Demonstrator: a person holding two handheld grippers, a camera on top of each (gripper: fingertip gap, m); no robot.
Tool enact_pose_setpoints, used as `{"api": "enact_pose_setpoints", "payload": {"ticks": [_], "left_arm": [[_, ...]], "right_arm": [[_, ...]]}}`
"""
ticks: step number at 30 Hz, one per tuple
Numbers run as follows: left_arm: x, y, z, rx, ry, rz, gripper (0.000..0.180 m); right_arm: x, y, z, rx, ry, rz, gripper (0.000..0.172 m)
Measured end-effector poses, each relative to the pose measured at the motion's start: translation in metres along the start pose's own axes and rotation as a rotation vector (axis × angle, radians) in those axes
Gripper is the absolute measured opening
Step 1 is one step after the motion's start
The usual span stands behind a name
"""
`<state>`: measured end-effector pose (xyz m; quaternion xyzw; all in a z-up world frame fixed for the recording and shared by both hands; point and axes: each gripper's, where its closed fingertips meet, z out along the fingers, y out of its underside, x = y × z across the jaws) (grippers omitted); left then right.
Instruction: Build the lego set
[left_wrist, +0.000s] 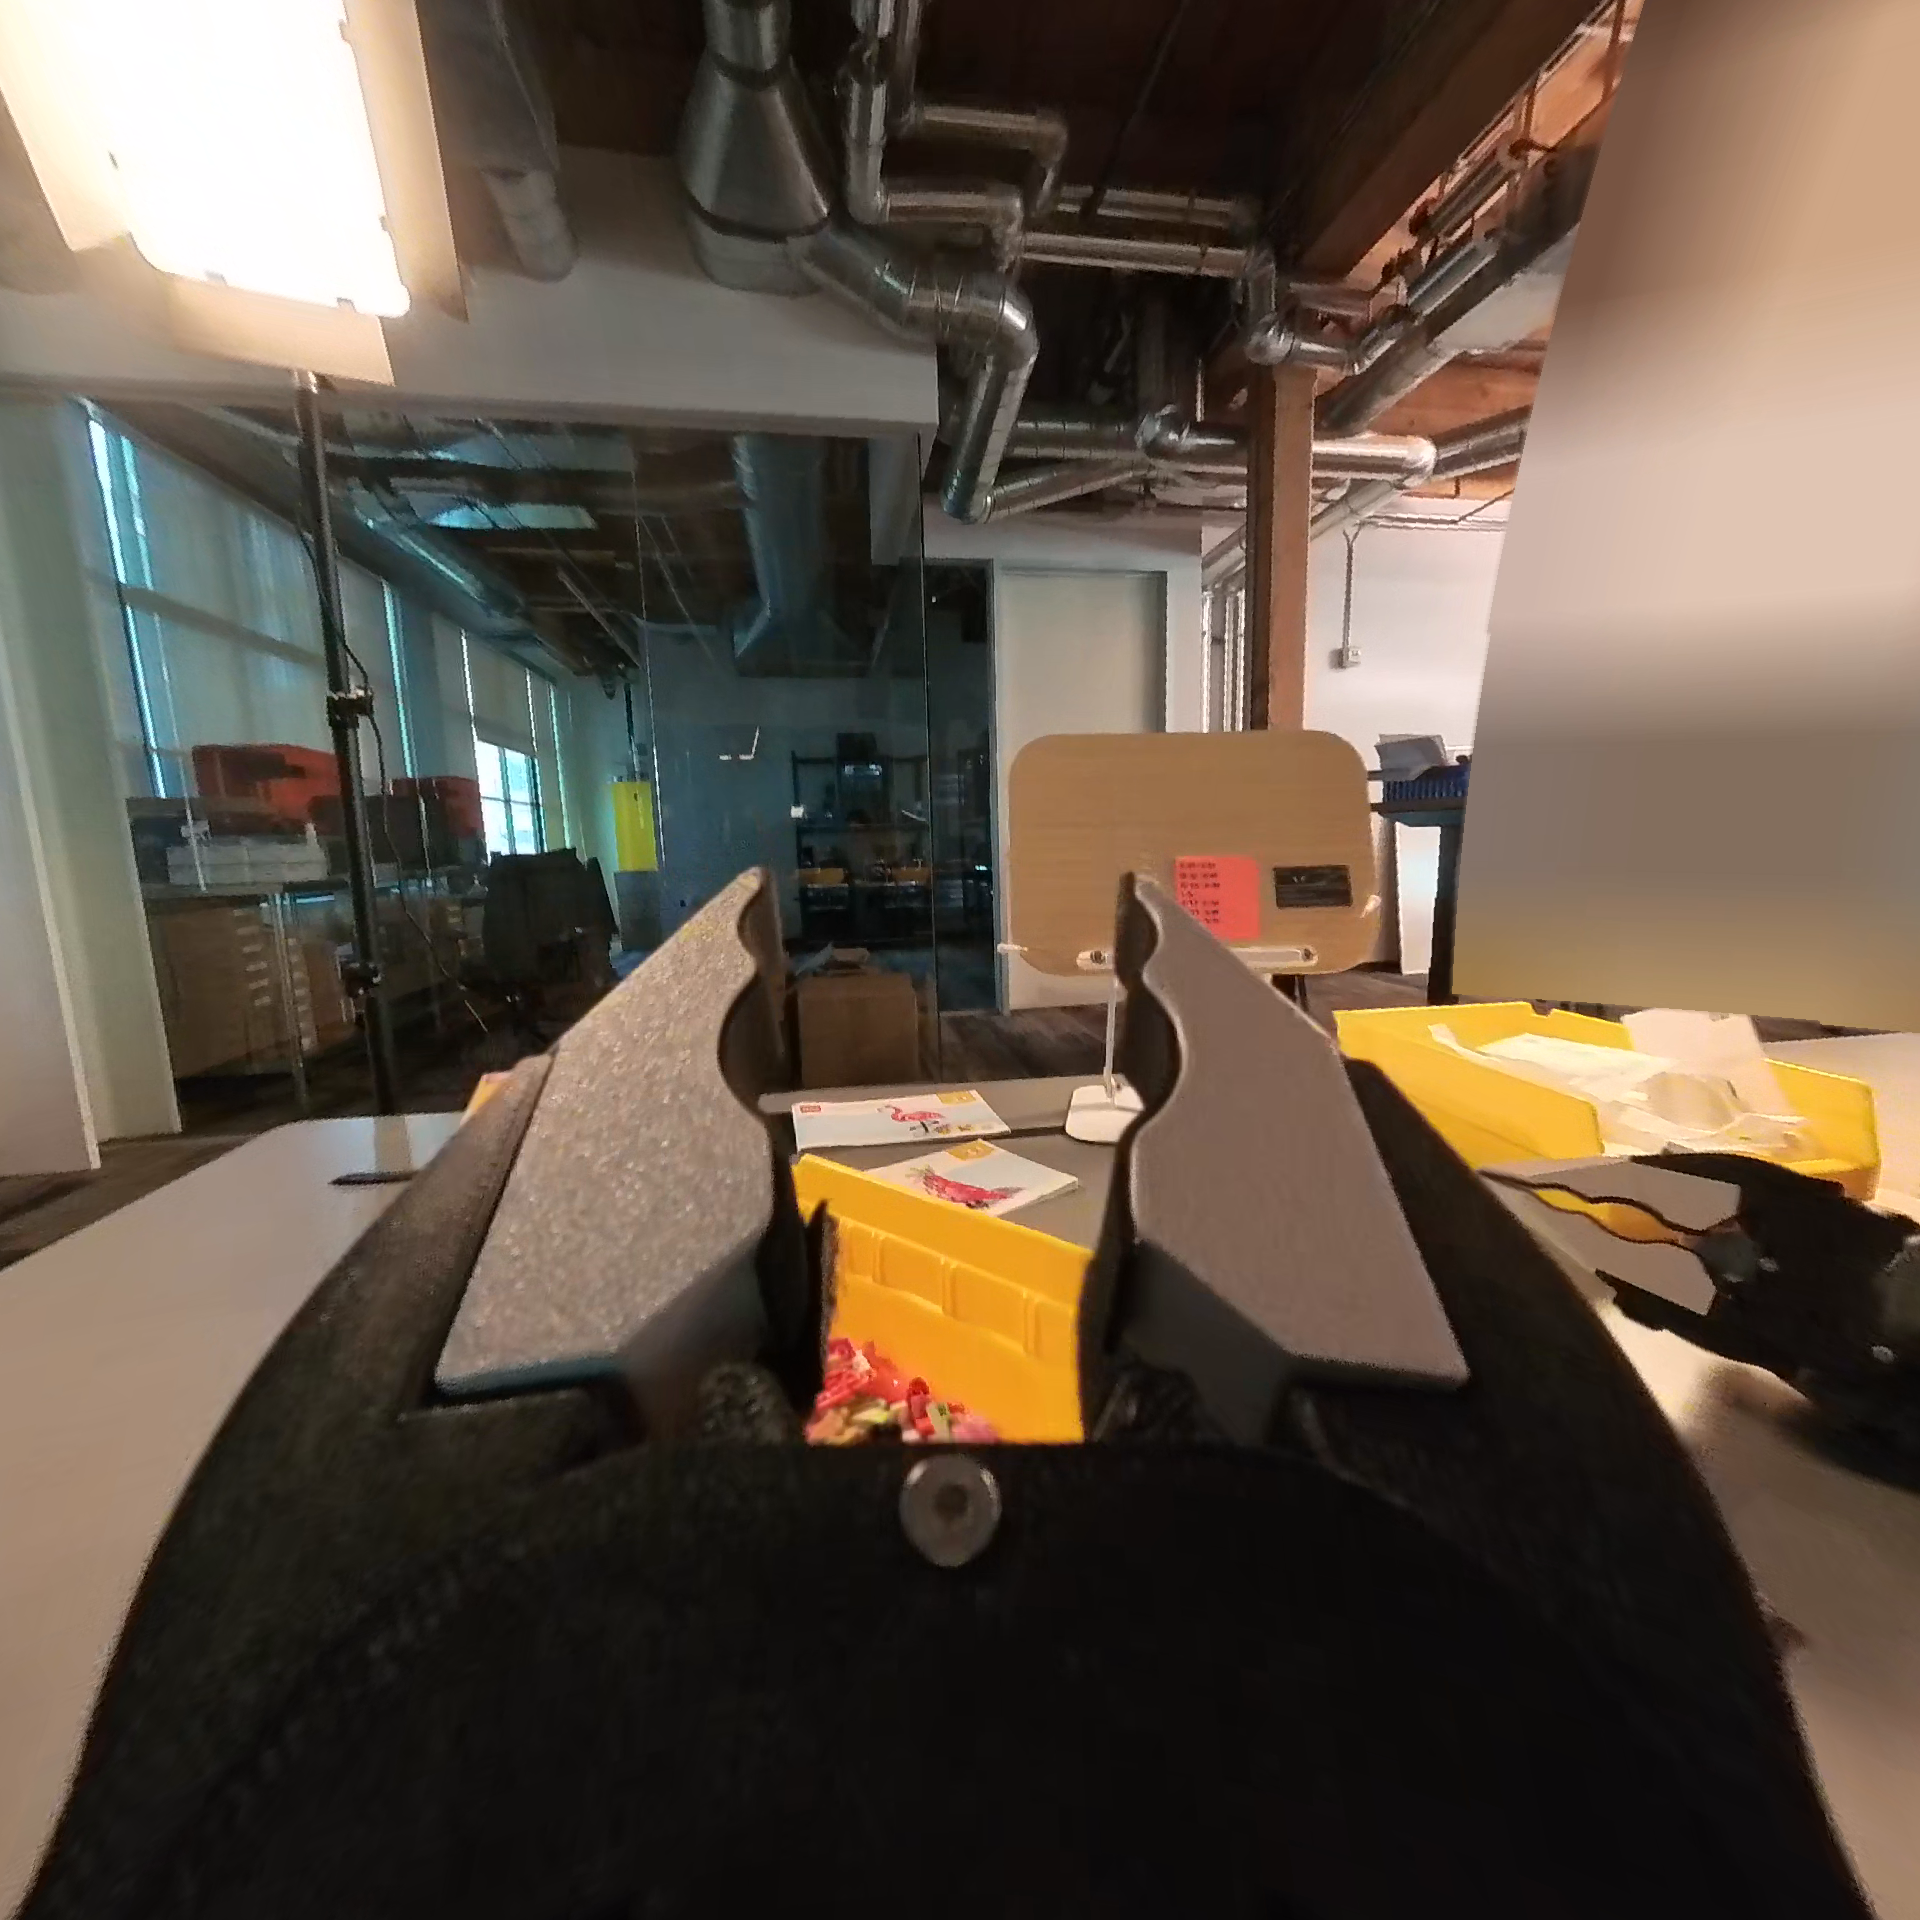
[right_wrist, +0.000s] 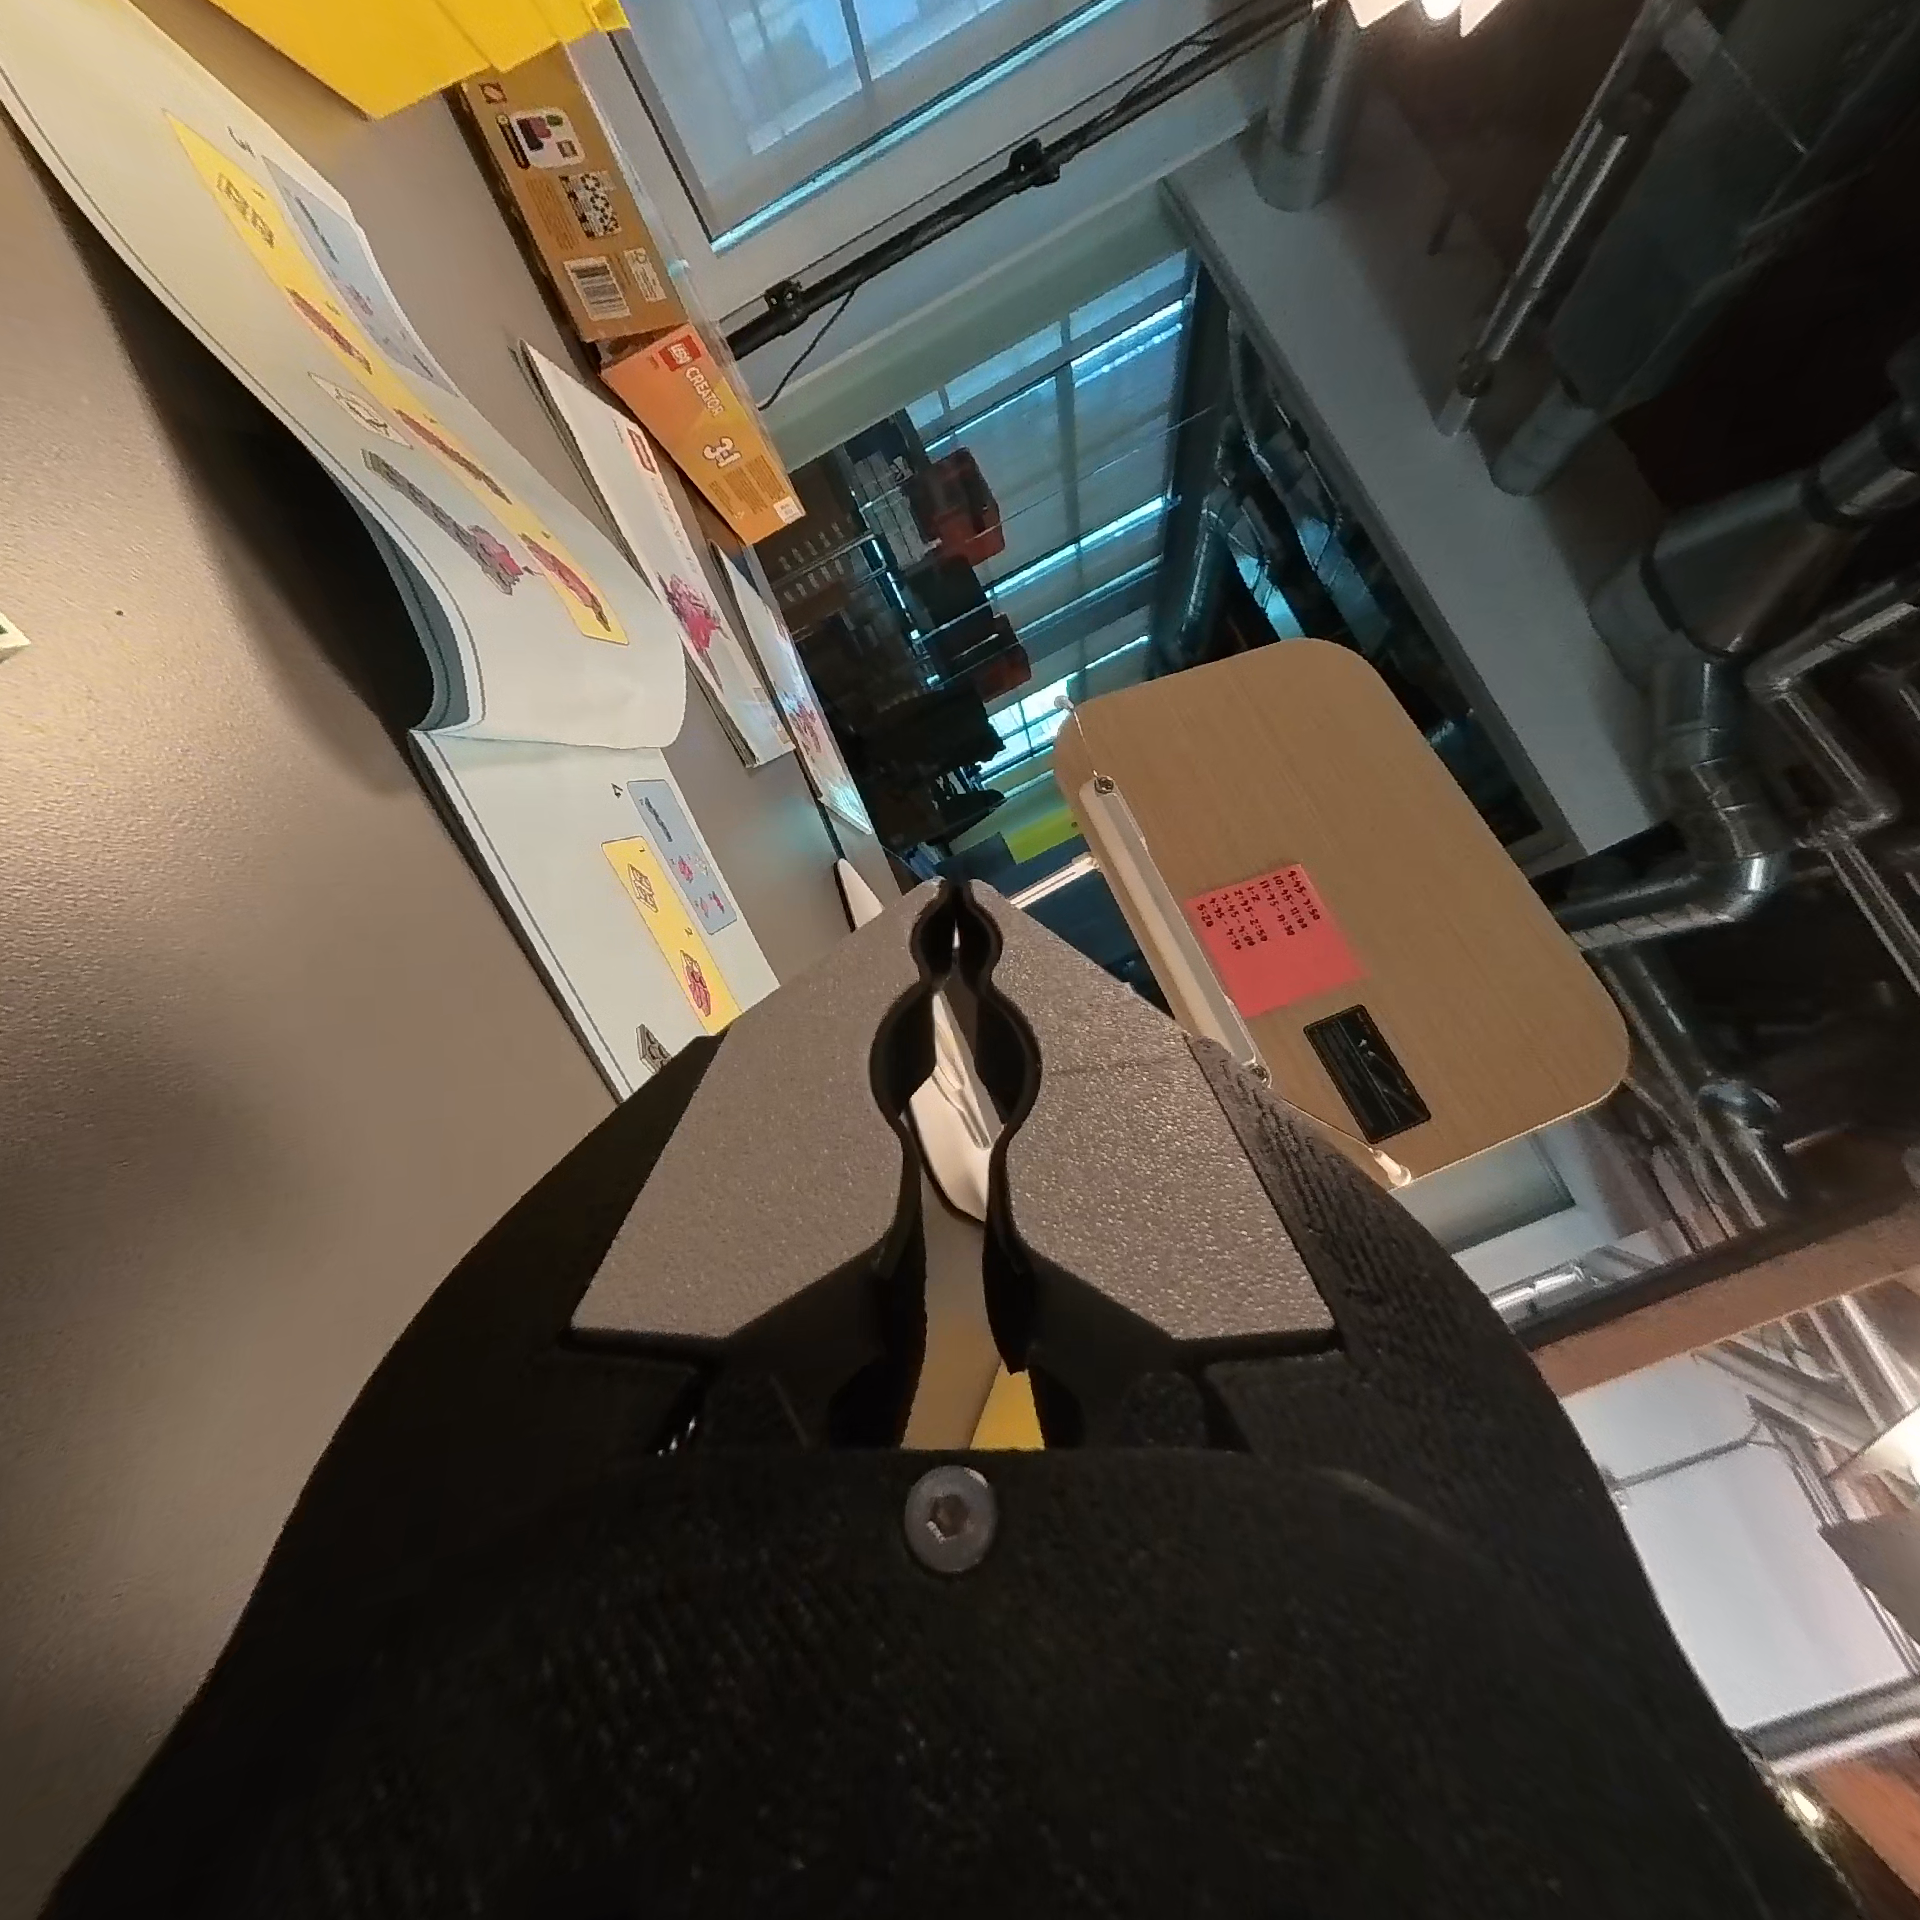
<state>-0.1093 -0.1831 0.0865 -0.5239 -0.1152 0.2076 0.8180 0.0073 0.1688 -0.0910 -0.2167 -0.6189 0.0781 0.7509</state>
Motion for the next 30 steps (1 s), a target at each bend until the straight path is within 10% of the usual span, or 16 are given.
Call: {"api": "enact_pose_setpoints", "payload": {"ticks": [13, 30], "left_arm": [[-0.016, 0.029, 0.015, -0.133, -0.026, -0.070, 0.061], [-0.062, 0.217, 0.092, -1.247, 0.208, -0.117, 0.030]], "right_arm": [[0.004, -0.001, 0.001, 0.004, 0.025, -0.007, 0.001], [0.001, 0.009, 0.008, -0.036, 0.016, 0.037, 0.002]]}}
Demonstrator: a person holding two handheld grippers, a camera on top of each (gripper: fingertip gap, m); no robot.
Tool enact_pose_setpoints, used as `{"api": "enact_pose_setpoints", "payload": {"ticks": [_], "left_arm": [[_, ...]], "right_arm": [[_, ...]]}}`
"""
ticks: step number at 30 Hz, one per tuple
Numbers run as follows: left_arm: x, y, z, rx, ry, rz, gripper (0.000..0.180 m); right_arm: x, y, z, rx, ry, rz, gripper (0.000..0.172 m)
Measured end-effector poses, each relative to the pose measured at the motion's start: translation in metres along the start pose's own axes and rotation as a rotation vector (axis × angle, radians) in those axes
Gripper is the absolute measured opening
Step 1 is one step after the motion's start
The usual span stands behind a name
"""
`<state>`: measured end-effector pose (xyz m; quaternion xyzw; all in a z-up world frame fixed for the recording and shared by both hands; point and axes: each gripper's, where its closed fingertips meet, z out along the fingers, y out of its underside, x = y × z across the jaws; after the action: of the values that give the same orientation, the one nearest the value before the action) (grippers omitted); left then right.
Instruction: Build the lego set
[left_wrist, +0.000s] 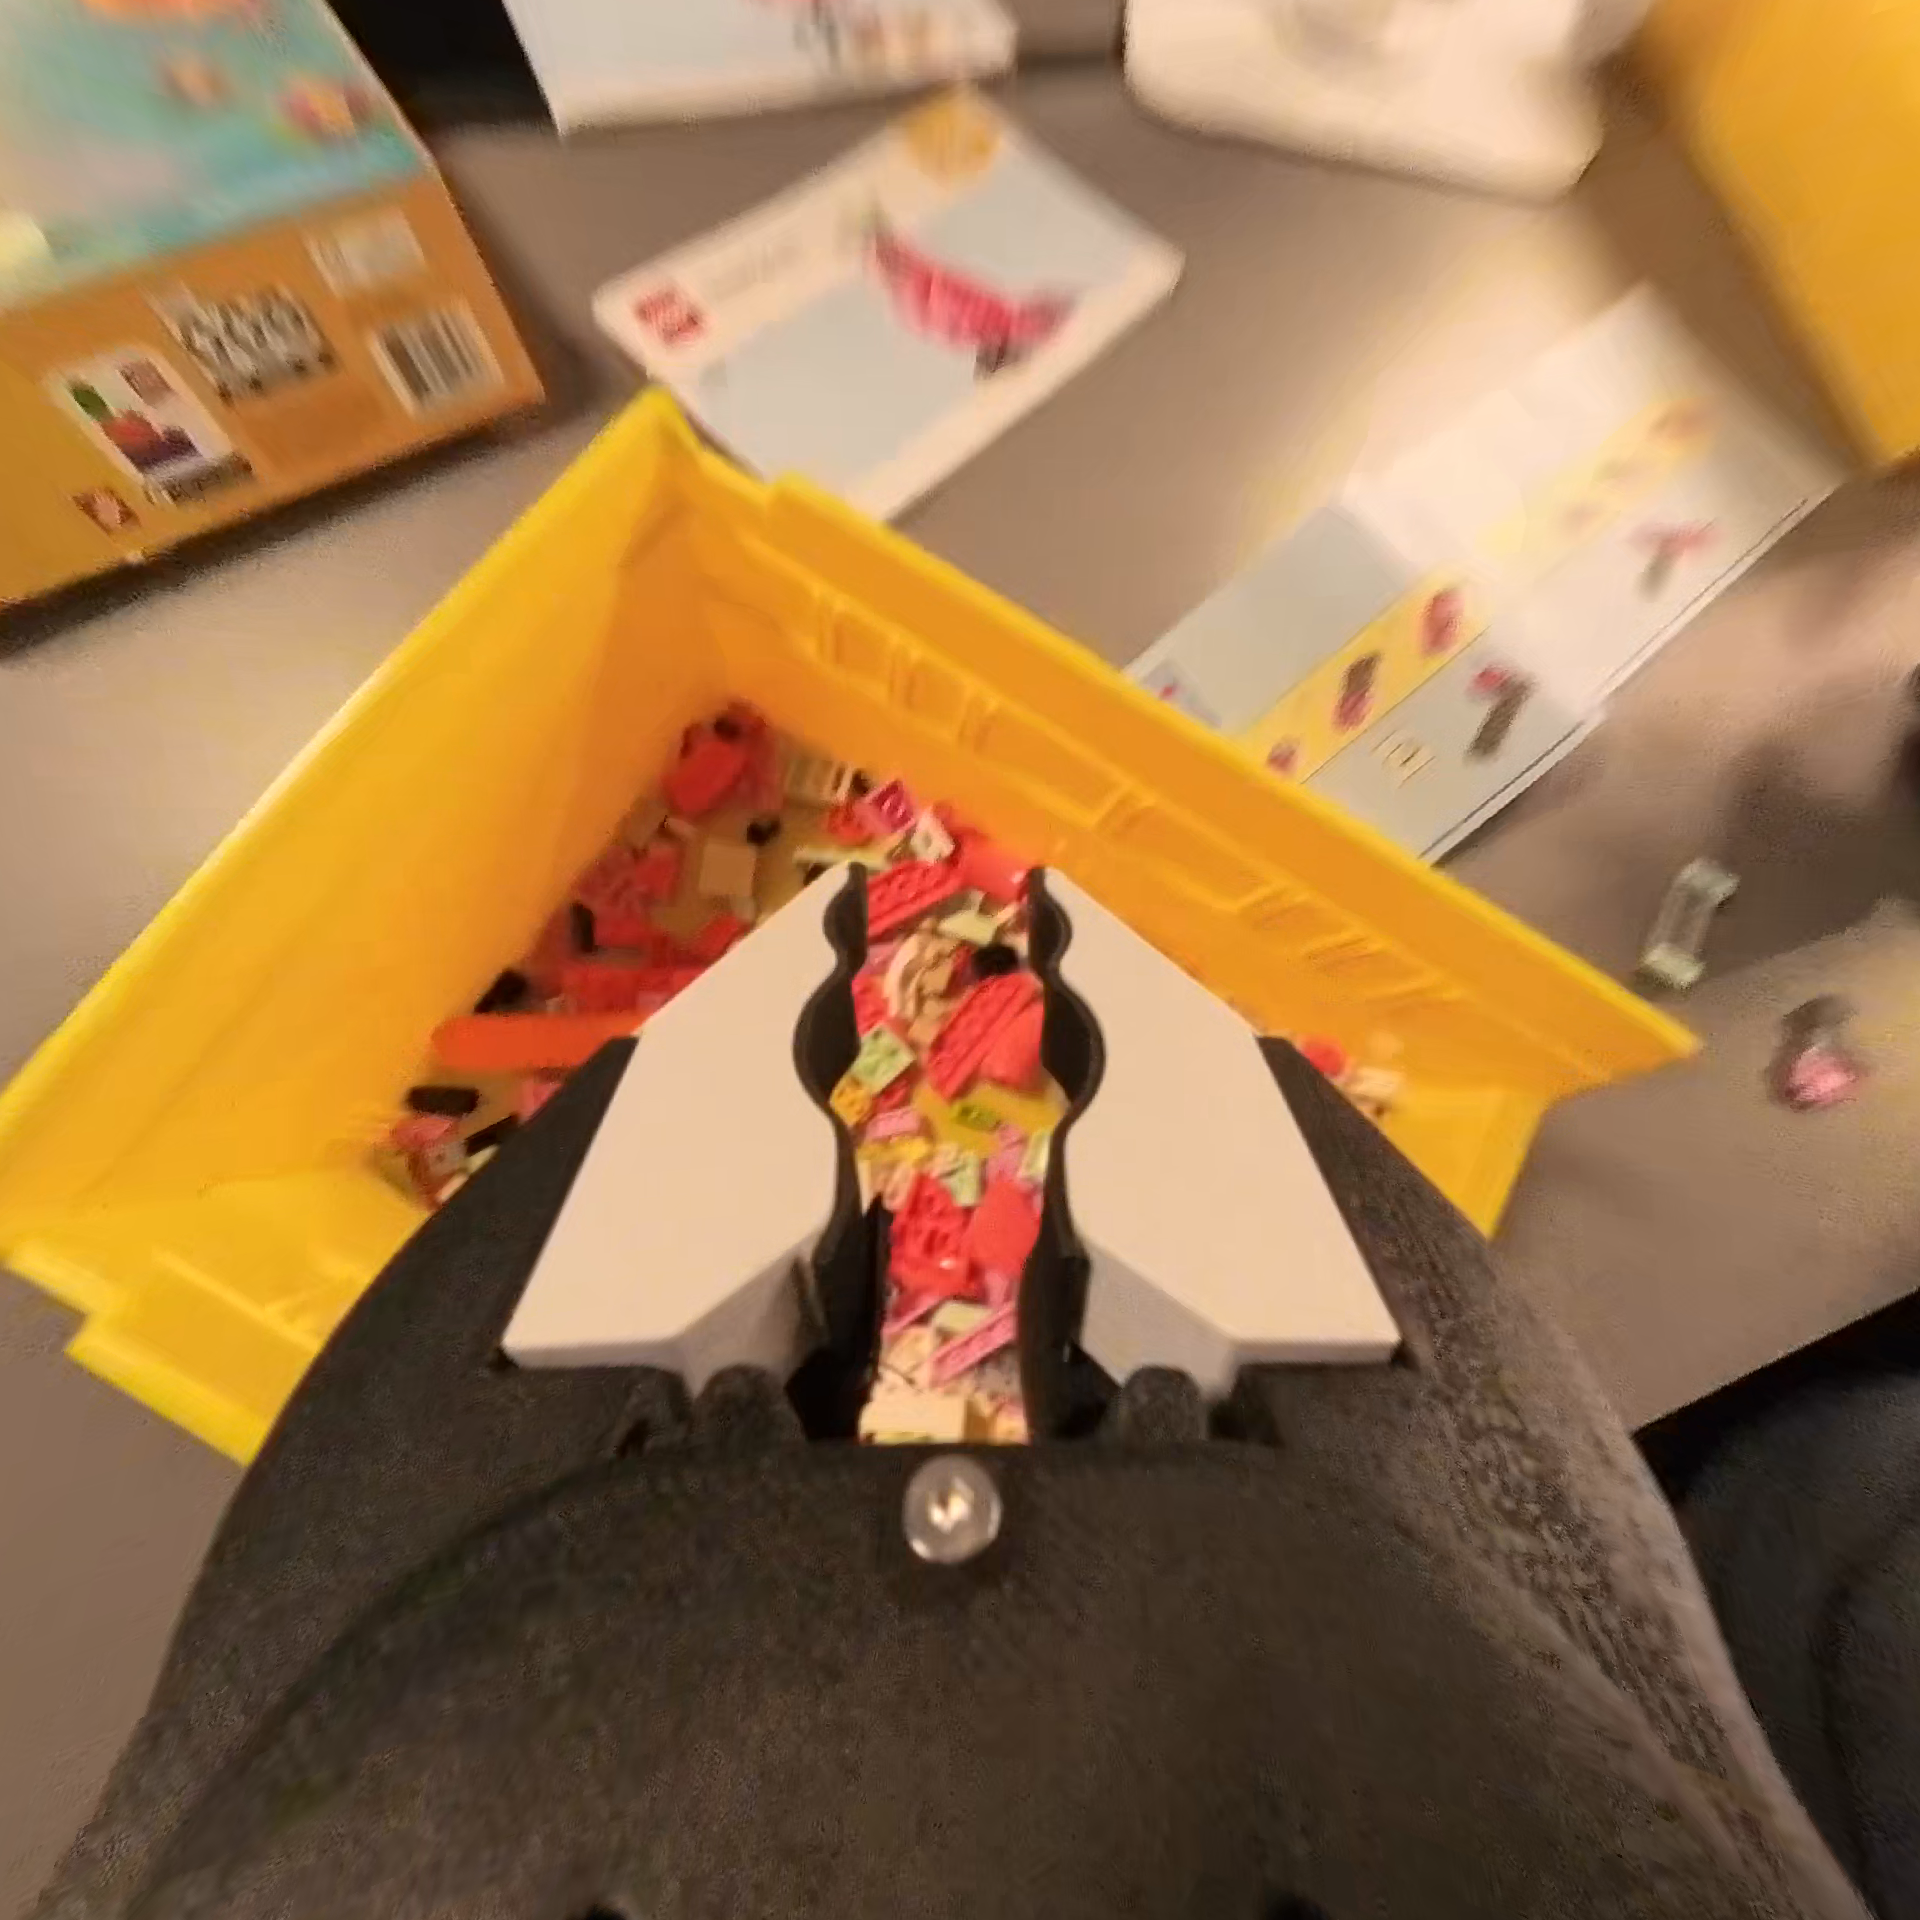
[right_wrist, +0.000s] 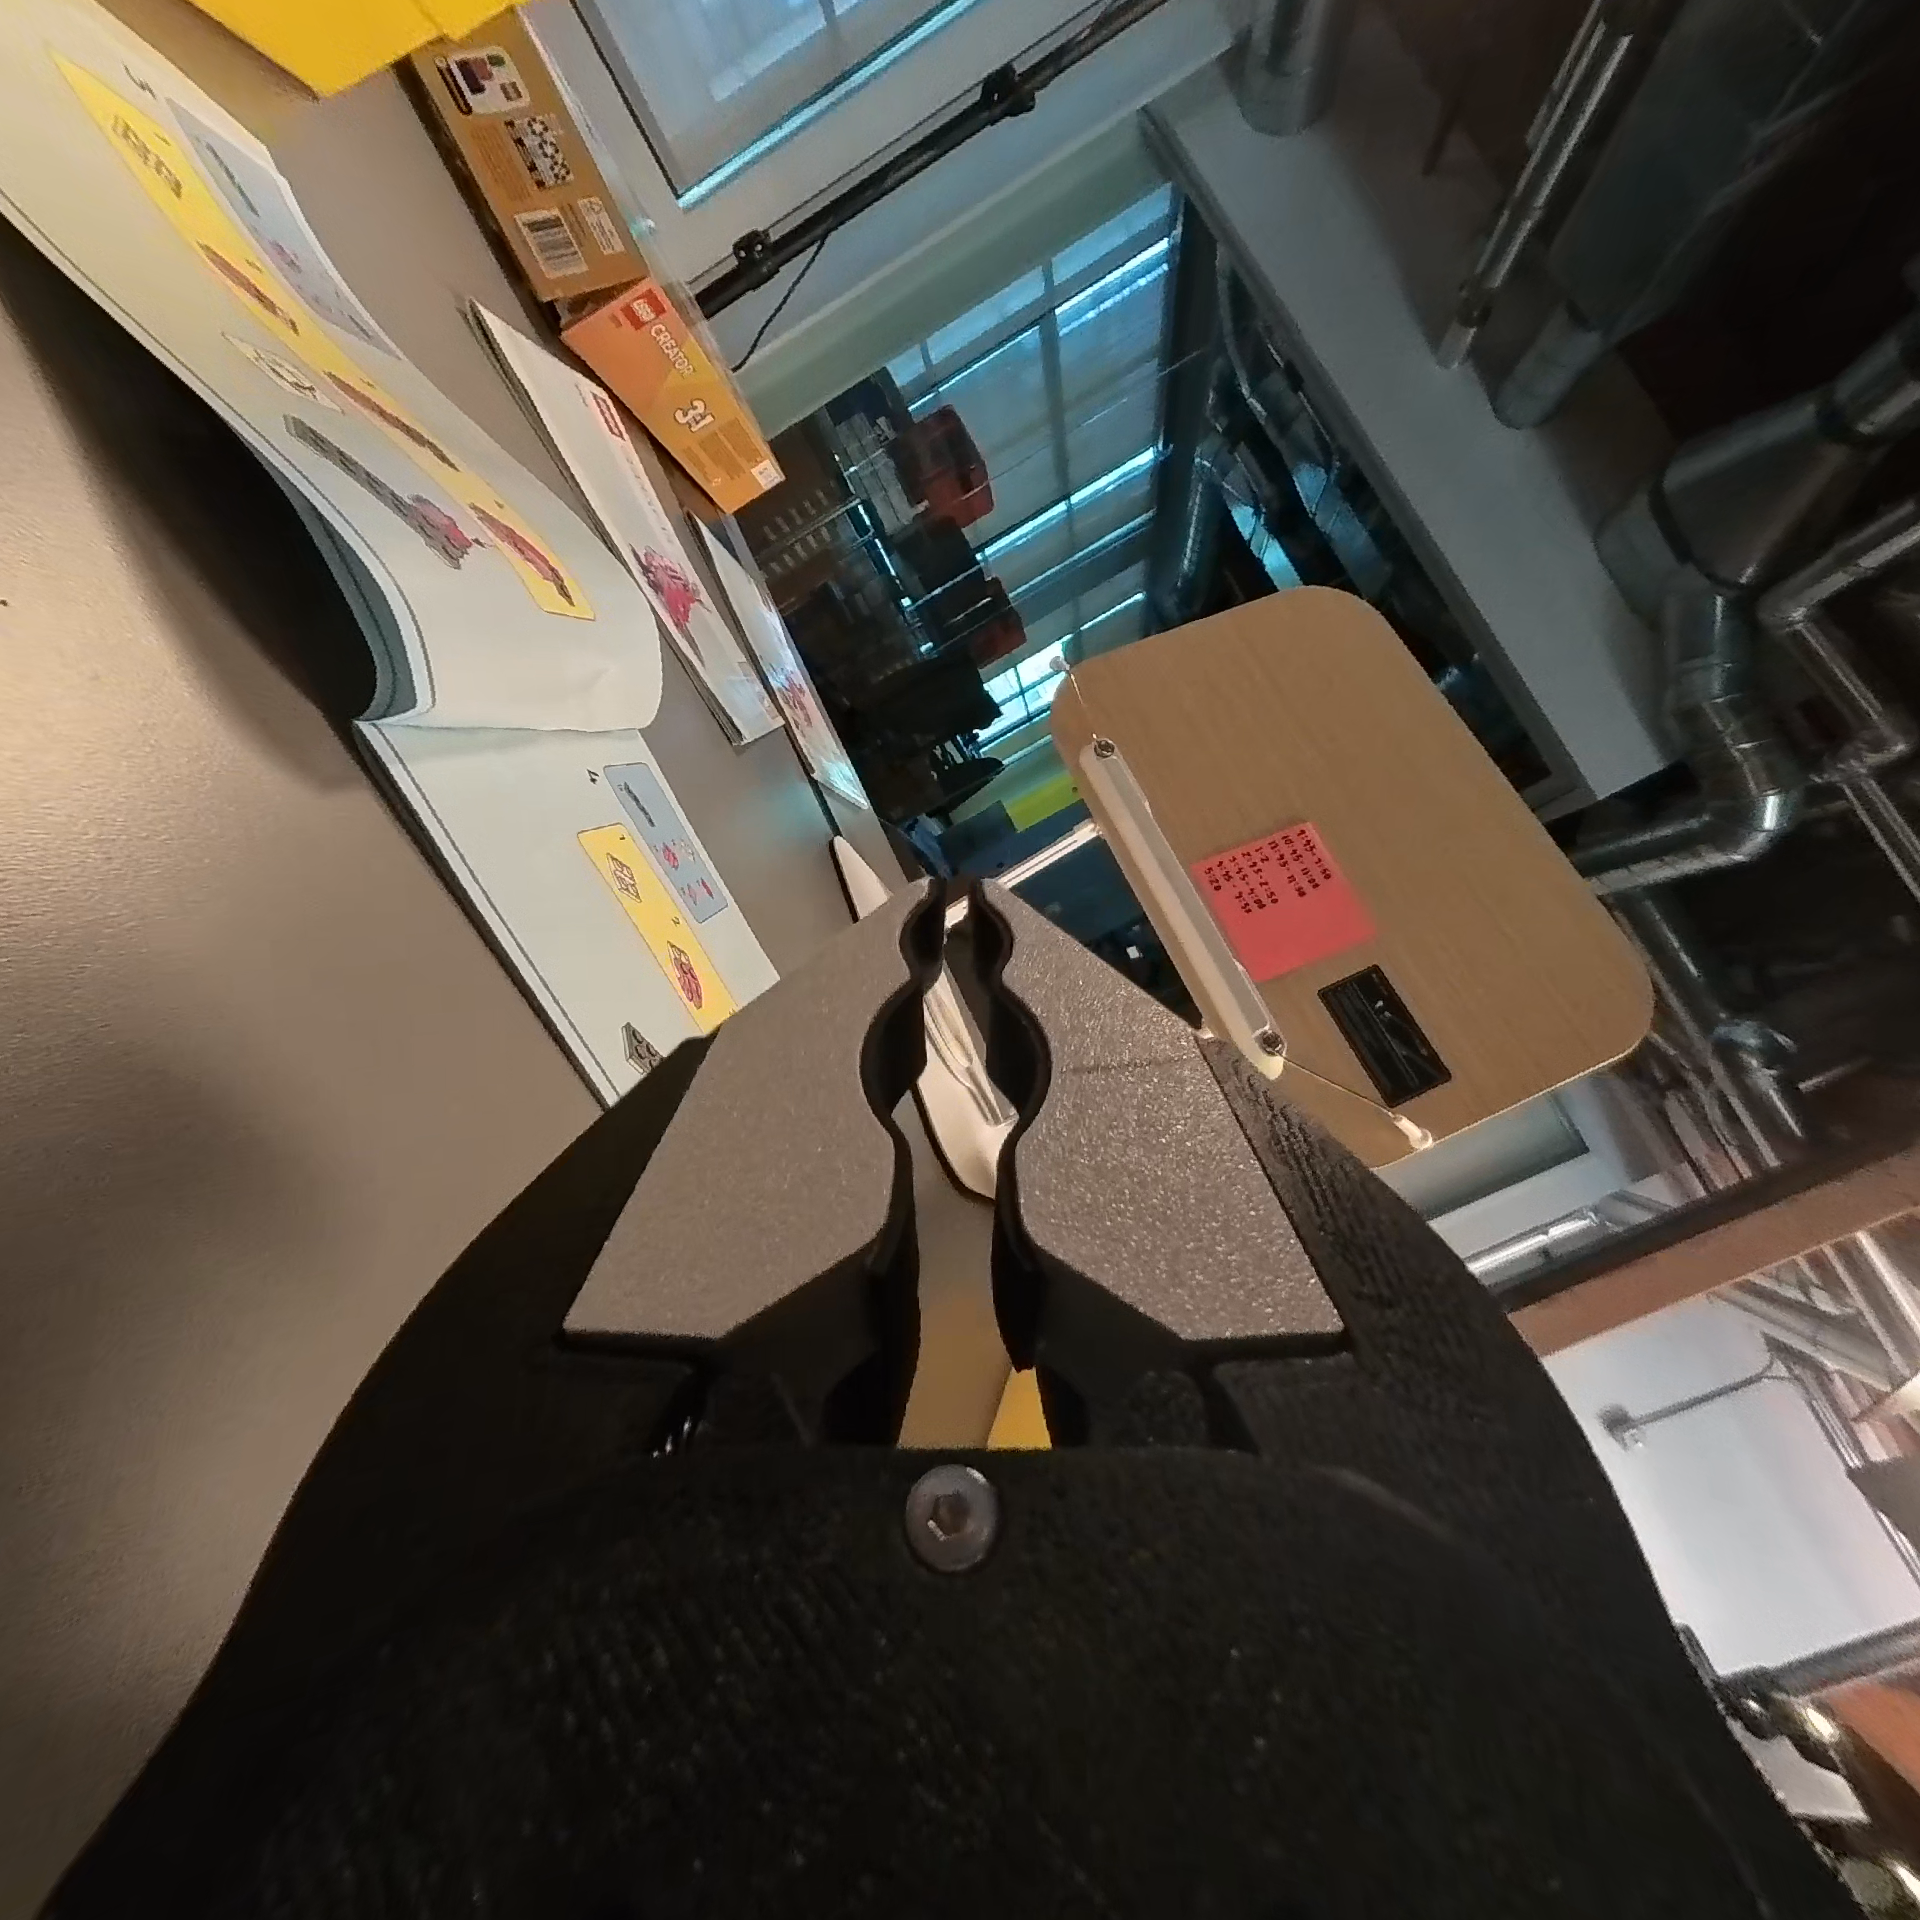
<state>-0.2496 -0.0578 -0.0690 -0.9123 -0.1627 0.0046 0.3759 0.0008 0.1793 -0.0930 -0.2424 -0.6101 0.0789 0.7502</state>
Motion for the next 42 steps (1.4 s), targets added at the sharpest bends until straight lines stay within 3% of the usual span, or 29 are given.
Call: {"api": "enact_pose_setpoints", "payload": {"ticks": [5, 14, 22, 28, 33, 42], "left_arm": [[-0.026, 0.001, 0.028, -0.209, -0.103, 0.101, 0.024], [-0.072, 0.029, 0.067, -0.479, -0.124, -0.037, 0.021], [-0.093, 0.051, 0.076, -0.531, -0.152, -0.179, 0.040], [-0.090, 0.059, 0.079, -0.543, -0.117, -0.209, 0.036], [-0.061, 0.052, 0.083, -0.501, 0.088, -0.303, 0.035], [-0.074, 0.052, 0.076, -0.479, 0.003, -0.213, 0.022]], "right_arm": [[-0.002, 0.001, 0.001, -0.006, -0.008, -0.002, 0.001], [-0.003, 0.005, 0.002, -0.022, -0.023, 0.017, 0.000], [-0.007, 0.005, 0.003, -0.023, -0.039, 0.010, 0.000], [-0.009, 0.005, 0.003, -0.022, -0.051, 0.000, 0.000], [-0.012, 0.004, 0.004, -0.021, -0.062, -0.010, 0.000], [-0.014, 0.004, 0.004, -0.021, -0.071, -0.015, 0.000]]}}
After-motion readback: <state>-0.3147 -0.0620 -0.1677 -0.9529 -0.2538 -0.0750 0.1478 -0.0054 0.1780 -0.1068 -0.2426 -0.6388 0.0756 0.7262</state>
